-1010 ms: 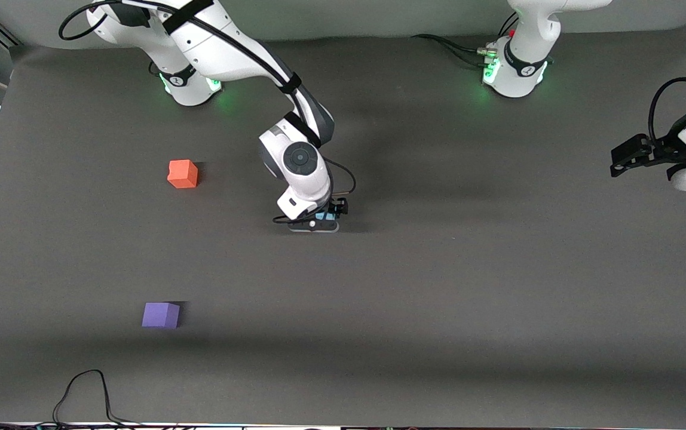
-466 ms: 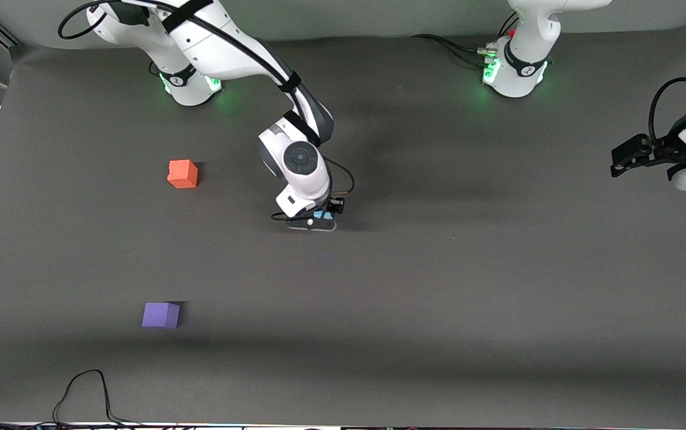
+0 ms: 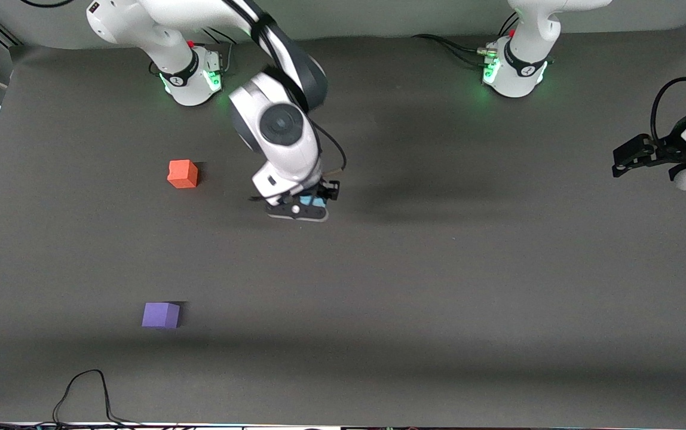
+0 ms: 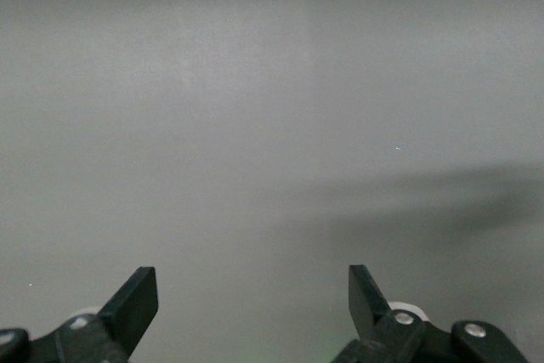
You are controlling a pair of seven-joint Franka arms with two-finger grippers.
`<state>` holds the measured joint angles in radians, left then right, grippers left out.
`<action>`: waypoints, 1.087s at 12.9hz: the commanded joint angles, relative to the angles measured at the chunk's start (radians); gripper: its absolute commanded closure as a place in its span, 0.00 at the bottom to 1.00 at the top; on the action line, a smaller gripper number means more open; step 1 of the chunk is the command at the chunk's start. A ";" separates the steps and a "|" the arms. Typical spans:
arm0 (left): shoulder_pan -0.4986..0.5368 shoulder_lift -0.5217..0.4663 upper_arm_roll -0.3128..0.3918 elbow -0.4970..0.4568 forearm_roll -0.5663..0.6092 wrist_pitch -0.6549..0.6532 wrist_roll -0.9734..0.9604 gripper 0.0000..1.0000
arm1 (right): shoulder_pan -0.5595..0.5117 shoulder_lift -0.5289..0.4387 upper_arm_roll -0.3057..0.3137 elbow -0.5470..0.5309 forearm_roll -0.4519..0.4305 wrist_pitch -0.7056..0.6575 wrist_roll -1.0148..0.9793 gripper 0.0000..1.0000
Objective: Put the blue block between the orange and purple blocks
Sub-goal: 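Carry the blue block with the right gripper beside the orange block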
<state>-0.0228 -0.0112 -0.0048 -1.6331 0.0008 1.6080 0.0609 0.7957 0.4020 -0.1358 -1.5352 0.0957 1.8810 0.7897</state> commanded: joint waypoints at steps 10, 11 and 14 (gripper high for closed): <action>-0.014 0.005 0.009 0.018 0.001 -0.008 -0.029 0.00 | -0.173 -0.037 -0.051 0.347 0.039 -0.361 -0.168 0.78; -0.016 0.005 0.009 0.018 0.001 -0.008 -0.030 0.00 | -0.249 -0.066 -0.018 0.318 0.041 -0.362 -0.190 0.78; -0.016 0.005 0.009 0.018 0.001 -0.007 -0.045 0.00 | -0.467 -0.162 0.119 0.215 0.032 -0.365 -0.326 0.78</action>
<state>-0.0240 -0.0112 -0.0046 -1.6326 0.0003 1.6080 0.0421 0.4502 0.3378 -0.0878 -1.2110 0.1122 1.5125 0.5455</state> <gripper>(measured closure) 0.000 0.388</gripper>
